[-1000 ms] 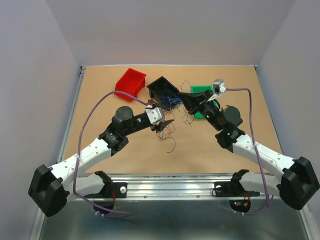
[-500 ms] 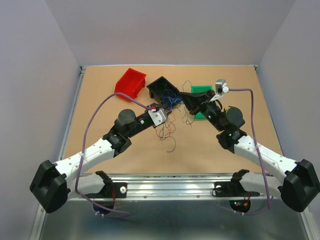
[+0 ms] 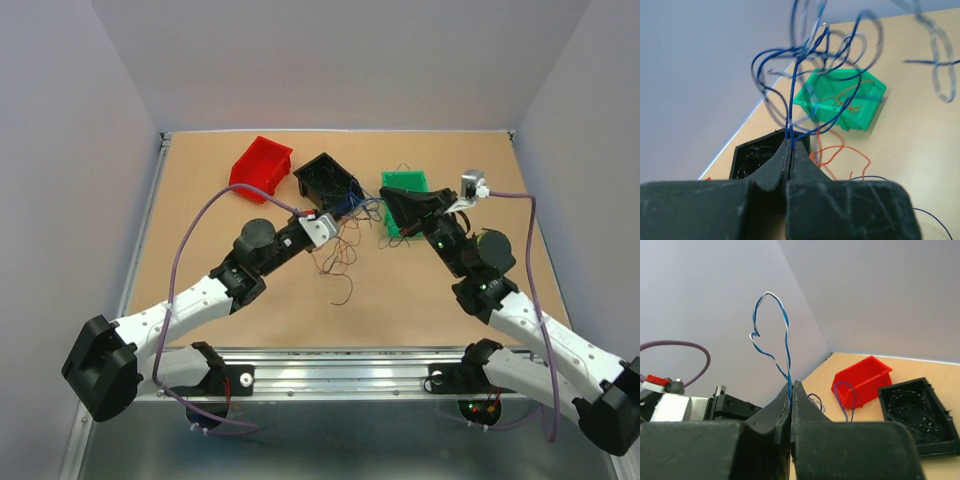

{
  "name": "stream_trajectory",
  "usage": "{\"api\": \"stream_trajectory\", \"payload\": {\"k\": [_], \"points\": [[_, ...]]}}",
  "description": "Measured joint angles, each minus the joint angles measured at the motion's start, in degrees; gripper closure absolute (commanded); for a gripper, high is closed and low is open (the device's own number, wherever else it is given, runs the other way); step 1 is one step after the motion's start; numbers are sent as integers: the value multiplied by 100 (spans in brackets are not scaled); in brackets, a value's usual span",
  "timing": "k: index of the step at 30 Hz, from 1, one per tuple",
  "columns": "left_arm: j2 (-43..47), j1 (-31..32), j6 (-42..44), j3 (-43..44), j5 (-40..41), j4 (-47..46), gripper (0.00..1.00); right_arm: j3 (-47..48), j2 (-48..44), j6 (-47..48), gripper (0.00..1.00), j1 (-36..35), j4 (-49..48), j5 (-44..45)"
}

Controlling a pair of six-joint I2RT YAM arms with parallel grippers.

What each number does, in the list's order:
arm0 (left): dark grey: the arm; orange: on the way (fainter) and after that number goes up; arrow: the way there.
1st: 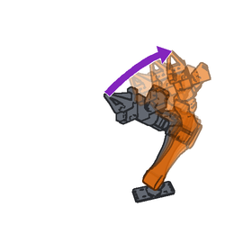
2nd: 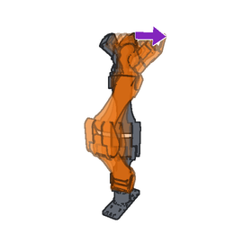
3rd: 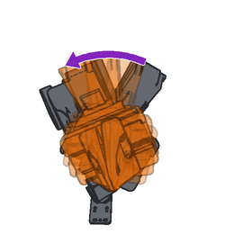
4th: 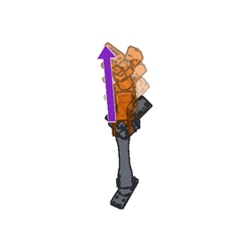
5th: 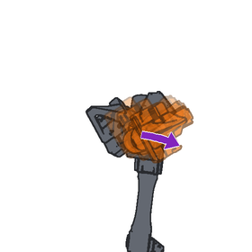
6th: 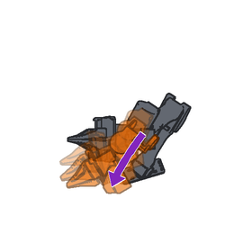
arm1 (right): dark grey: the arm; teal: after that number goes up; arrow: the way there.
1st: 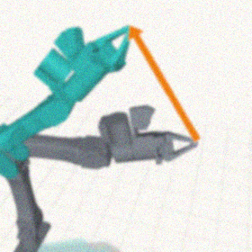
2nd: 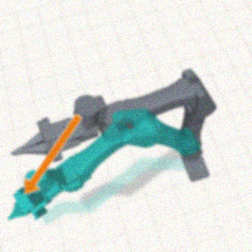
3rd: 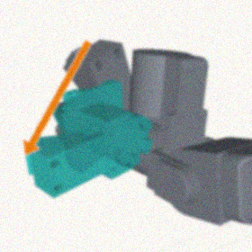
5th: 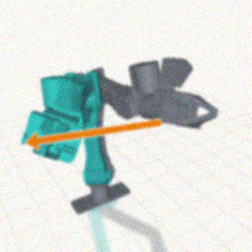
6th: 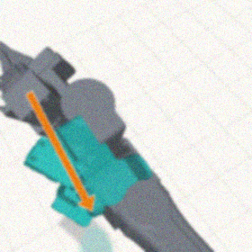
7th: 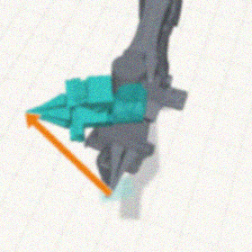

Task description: Untangle the cables

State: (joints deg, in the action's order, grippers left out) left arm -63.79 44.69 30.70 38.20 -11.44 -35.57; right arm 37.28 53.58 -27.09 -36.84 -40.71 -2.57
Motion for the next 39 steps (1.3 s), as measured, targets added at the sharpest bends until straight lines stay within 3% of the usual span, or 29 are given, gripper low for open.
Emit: {"api": "stream_trajectory", "payload": {"k": [8, 10, 11, 16, 21, 30, 39], "points": [[-114, -138, -599, 232, 636, 114, 100, -442, -2306, 437, 100, -26, 1366, 1504], [-203, -435, -861, 411, 752, 227, 100, -446, -2887, 527, 99, -26, 1683, 1897], [-249, -894, -1178, 570, 874, 337, 100, -446, -3676, 664, 99, -26, 1893, 2415], [-94, -1663, -1882, 610, 813, 417, 100, -717, -4865, 772, 99, -35, 2535, 3073], [455, -1779, -2249, 608, 693, 435, 100, -734, -5010, 782, 100, -37, 2833, 3469], [1561, -2004, -2870, 361, 1690, 345, 100, -828, -5178, 619, 99, -46, 3176, 4391], [2712, -2273, -2802, 240, 2509, 352, 100, -828, -5178, 586, 97, -74, 3270, 4813]]}}
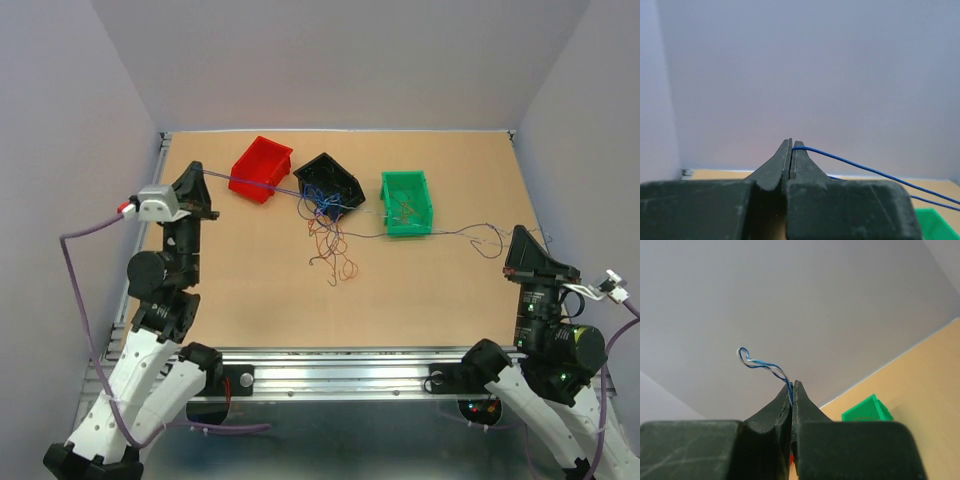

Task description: Untangle the cables

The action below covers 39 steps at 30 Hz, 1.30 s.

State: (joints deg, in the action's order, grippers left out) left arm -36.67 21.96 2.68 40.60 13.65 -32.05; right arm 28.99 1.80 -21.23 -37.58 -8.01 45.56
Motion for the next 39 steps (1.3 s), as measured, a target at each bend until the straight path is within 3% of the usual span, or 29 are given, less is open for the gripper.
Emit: {"api": "stream_trajectory", "payload": {"k": [7, 12, 13, 15, 16, 17, 19, 23, 26, 27, 29, 34, 39], "points": [[960, -153, 660, 164, 828, 81, 100, 0, -31, -26, 96, -2, -11, 682], [1130, -162, 992, 450, 1233, 4, 100, 0, -31, -68, 91, -2, -11, 964], [1117, -166, 1078, 472, 1344, -15, 100, 0, -31, -76, 69, -2, -13, 1071], [1123, -184, 1233, 481, 1517, -31, 100, 0, -31, -109, 45, -2, -15, 1346], [1147, -195, 1290, 481, 1519, -24, 100, 0, -35, -101, 26, 4, -11, 1414], [1178, -210, 1309, 481, 1469, -22, 100, 0, -35, -35, 18, 7, -7, 1447], [1285, -243, 1290, 492, 802, 94, 100, 0, -50, 157, 13, 11, -20, 953], [1150, -258, 1097, 704, -914, 426, 100, 46, 291, 575, 10, 28, -103, -933], [640, -258, 894, 944, -2221, 658, 100, 389, 1504, 804, 7, 48, -96, -2682], [476, -258, 846, 977, -2601, 732, 100, 535, 1961, 872, 0, 48, -105, -3279], [208, -258, 780, 986, -3182, 909, 100, 802, 2846, 977, 0, 46, -96, -4155], [-76, -258, 632, 986, -4118, 1252, 100, 1416, 5056, 1316, 0, 42, -98, -5978], [-94, -258, 494, 990, -4577, 1298, 100, 1493, 6325, 1554, 0, -70, -315, -7049]]}}
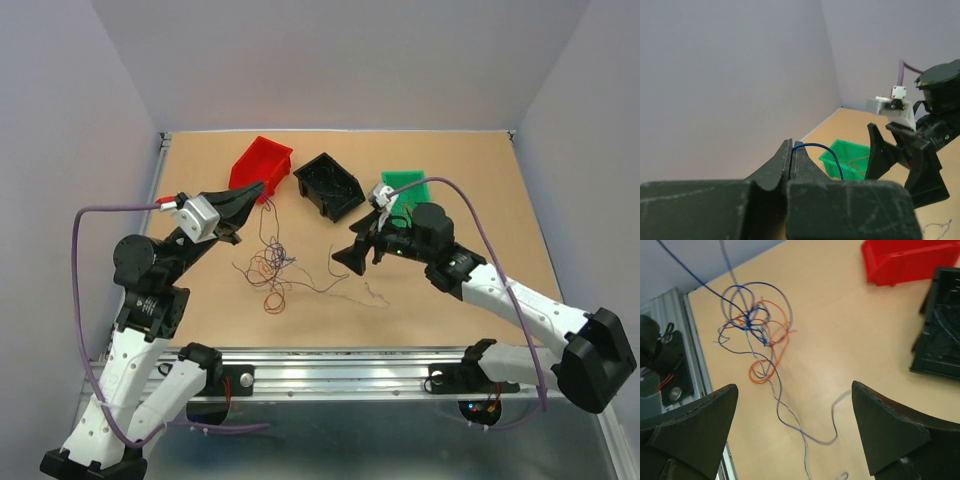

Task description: Untangle the cables

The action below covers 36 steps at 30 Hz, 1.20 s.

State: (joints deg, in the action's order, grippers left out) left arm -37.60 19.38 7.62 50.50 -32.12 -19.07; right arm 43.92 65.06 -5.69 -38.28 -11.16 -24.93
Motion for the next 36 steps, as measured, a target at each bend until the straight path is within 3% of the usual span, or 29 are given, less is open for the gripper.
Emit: {"api": "stream_trajectory", "payload": {"k": [7, 12, 14, 17, 18, 19, 21, 22, 23, 25, 26, 27, 36], "points": [[-125, 4, -262, 0, -367, -162, 100, 44, 509, 273, 0, -658, -824, -603], [-273, 13, -380, 0, -448, -190, 100, 411, 1187, 387, 7, -994, -1408, -719], [-297, 13, -411, 0, -457, -192, 100, 654, 1604, 444, 17, -1137, -1521, -706], [-361, 15, -466, 0, -472, -197, 100, 984, 2142, 529, 42, -1346, -1631, -603], [-367, 20, -481, 0, -474, -205, 100, 1060, 2262, 564, 51, -1410, -1639, -549], [-374, 28, -503, 0, -476, -221, 100, 1123, 2354, 595, 71, -1467, -1641, -461], [-407, 37, -529, 0, -492, -260, 81, 1185, 2457, 643, 90, -1537, -1641, -317], [-442, 39, -535, 0, -511, -267, 61, 1185, 2452, 603, 99, -1580, -1652, -173], [-496, 39, -553, 0, -538, -271, 49, 1185, 2439, 573, 99, -1587, -1674, -114], [-667, 42, -518, -2, -560, -306, 16, 1058, 2247, 516, 99, -1600, -1784, 175], [-782, 42, -485, -11, -564, -345, 6, 898, 2002, 452, 99, -1598, -1829, 374], [-951, 42, -461, -13, -564, -361, 1, 776, 1794, 411, 99, -1596, -1886, 511], [-2234, 39, -83, -313, -881, 98, 1, -238, -1239, 83, 100, -1576, -2308, 1974]]}}
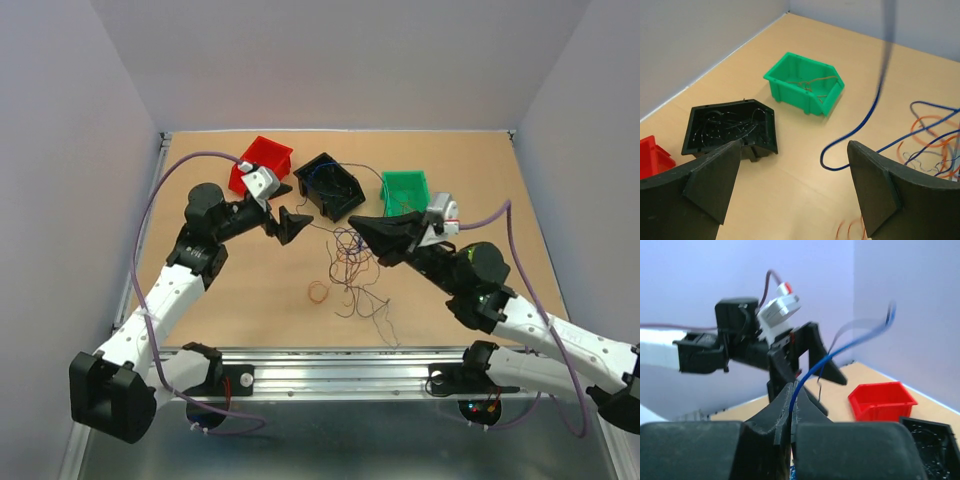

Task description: Untangle the cables

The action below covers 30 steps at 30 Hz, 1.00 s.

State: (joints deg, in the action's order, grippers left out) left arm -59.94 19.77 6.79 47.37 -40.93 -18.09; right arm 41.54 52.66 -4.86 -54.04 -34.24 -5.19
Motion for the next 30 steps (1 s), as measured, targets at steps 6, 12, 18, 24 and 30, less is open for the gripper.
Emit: {"api": "stream_trajectory", "payload": {"k": [6, 12, 18, 24, 30], "points": [[343, 4, 107, -245, -109, -175, 2, -107, -704, -9, 99, 0, 92, 850], [625, 50, 330, -380, -859, -485, 20, -122, -748, -9, 99, 0, 304, 1231], [669, 374, 706, -658, -1314, -501, 20, -122, -610, -15, 99, 0, 380, 1480], [870, 957, 1211, -872, -1248, -505, 28, -122, -573, -79, 99, 0, 385, 1591], [874, 1744, 1755, -1443, -894, -1209, 39, -122, -573, -168, 100, 0, 385, 1545]]}}
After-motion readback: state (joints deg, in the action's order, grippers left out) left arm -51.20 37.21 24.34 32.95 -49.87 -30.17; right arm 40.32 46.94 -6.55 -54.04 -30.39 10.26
